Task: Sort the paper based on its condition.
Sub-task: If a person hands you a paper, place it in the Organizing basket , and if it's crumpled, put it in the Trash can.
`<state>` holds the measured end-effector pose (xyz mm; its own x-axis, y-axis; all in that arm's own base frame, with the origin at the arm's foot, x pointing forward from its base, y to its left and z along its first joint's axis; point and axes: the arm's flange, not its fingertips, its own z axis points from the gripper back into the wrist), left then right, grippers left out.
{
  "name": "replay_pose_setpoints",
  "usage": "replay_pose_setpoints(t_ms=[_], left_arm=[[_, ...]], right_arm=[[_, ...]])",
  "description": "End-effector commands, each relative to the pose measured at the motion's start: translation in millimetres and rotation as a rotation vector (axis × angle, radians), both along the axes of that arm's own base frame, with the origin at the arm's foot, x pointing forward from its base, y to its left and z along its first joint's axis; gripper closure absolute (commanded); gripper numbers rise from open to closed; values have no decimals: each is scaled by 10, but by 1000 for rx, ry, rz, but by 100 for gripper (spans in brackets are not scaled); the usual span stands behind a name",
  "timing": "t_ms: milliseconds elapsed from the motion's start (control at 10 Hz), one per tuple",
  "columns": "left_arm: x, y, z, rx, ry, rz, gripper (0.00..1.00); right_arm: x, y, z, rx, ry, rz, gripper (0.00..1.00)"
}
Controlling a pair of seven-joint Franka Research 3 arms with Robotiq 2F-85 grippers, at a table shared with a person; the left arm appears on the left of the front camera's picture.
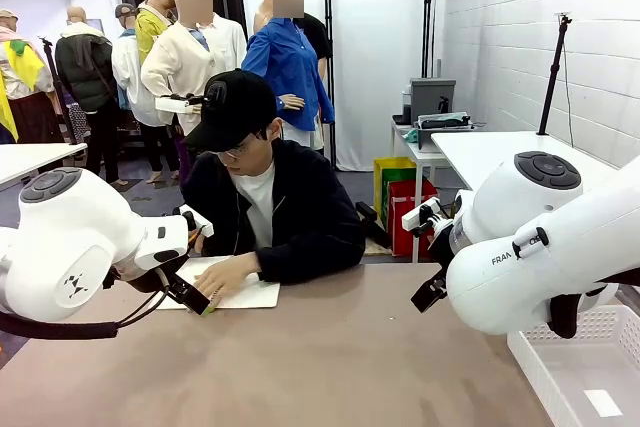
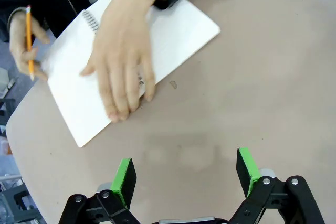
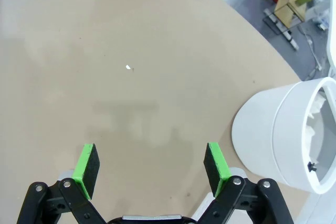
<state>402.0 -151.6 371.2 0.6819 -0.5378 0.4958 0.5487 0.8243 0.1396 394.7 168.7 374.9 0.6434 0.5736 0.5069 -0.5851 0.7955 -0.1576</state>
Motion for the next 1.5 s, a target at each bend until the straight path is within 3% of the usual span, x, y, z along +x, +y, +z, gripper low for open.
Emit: replay_pose_setpoints(t_ms=[0,200,400,600,1000,1400], left_arm=[[4,10,1,-1,0,2,0],[0,0,0,0,0,0,0],[-82,-111,167,-16,23,-4,0],[-272,-188,367,-49,41,34,0],[-540,-281,862,-83,102,49,0],[-677,-295,1392,-114,53,-26,0]], right_arm=[[0,-1,-1,1,0,0,0],[0,0,0,0,0,0,0],[-22,183,71,61,80,29,0],[-138,293,285,86,129,-30,0],[-243,549,759,24,134,-30,0],[-284,560,1337,70,103,16,0]])
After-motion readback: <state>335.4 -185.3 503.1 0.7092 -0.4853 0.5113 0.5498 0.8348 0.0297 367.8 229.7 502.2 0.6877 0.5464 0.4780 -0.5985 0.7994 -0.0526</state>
